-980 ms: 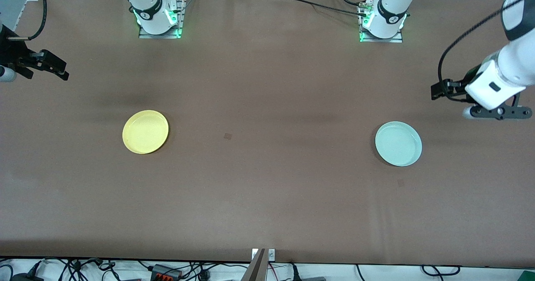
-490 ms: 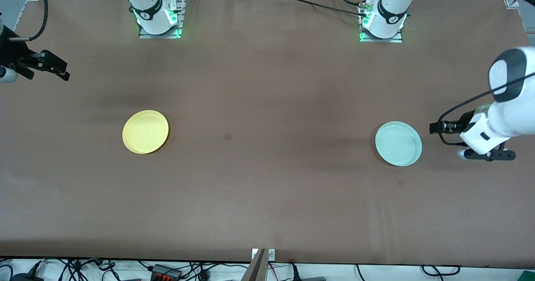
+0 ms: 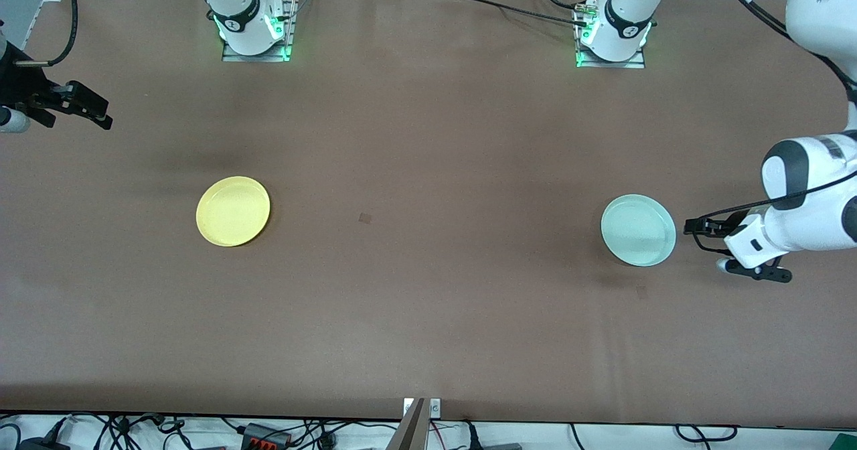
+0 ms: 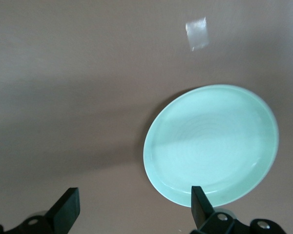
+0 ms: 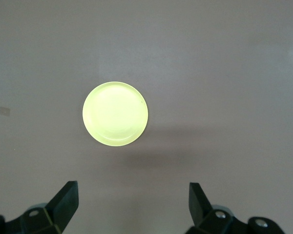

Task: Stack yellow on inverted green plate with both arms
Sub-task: 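Move the left gripper to the green plate rim and grasp it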

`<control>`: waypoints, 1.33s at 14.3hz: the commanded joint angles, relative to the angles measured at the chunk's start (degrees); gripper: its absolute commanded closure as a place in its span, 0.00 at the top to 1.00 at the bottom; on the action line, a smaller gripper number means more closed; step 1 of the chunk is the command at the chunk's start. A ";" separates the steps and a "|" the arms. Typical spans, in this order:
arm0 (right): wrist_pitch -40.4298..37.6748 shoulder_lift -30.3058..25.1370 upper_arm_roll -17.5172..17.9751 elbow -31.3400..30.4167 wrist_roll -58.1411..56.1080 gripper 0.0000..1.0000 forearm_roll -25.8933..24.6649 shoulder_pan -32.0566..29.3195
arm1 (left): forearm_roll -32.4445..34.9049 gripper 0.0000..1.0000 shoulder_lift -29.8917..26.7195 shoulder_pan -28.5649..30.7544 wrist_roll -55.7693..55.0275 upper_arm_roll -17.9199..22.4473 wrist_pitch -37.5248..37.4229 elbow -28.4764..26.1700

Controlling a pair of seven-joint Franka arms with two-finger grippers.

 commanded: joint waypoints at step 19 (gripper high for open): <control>-0.14 5.75 0.65 2.35 0.60 1.00 0.96 -0.05 | -13.90 0.01 7.71 4.29 19.38 -0.99 7.31 -1.91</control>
